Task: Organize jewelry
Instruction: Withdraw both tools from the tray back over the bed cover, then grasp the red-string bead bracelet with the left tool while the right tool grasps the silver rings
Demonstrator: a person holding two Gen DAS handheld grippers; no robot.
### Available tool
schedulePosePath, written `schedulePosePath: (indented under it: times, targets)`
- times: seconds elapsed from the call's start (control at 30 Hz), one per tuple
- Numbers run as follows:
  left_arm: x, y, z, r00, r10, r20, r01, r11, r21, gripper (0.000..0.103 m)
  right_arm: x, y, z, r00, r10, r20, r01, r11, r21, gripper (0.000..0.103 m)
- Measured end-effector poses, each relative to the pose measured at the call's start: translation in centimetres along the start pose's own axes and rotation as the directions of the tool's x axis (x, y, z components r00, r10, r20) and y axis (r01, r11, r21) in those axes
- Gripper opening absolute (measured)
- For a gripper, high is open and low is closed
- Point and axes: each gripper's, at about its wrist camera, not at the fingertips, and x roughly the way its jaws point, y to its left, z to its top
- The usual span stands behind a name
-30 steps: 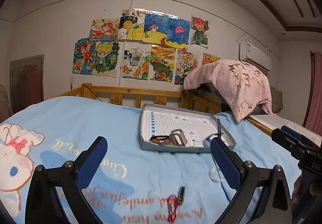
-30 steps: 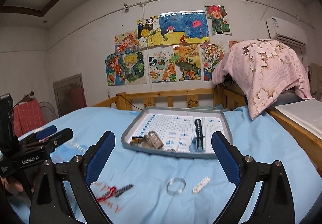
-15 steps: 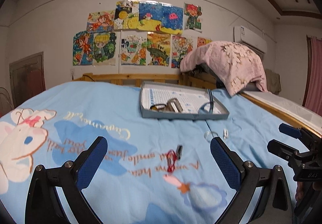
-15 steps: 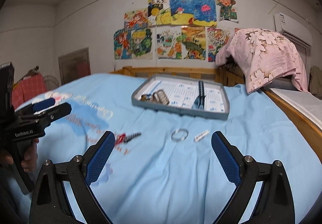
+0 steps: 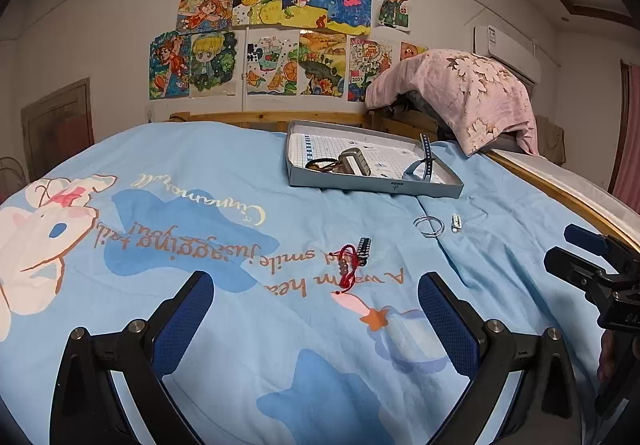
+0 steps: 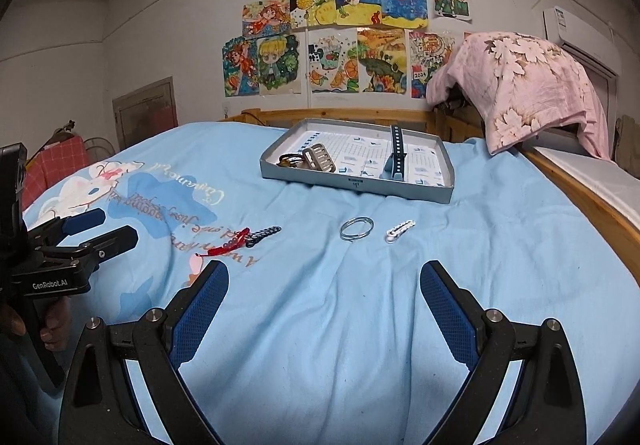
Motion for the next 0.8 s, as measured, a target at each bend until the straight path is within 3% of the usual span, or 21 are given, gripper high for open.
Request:
schedulePosePath:
  times: [0.27,0.6,0.8]
  targets:
    - [1.2,0.0,0.3,1.0,0.001,-0.03,-0.001,1.0,-0.003,0.103,0.8,0.2,0.4,1.0,0.002,0.007,-0.002,1.0,-0.001,0.094]
    - [5.0,0.5,1.7,0.994,-0.003,-0.108,0.0,1.0,-0.028,0.103,2.7,-1.0,2.9,0.997,-0.024,0.075,0.024,1.0,-0.005,0.094]
    - [6.3,0.2,2.3,0.995,-0.001,-0.102,-0.003,0.999,-0.033,0.103,4.7,-1.5,4.5,0.997,-0.013,0.074,0.015,0.999,-0.031,0.094]
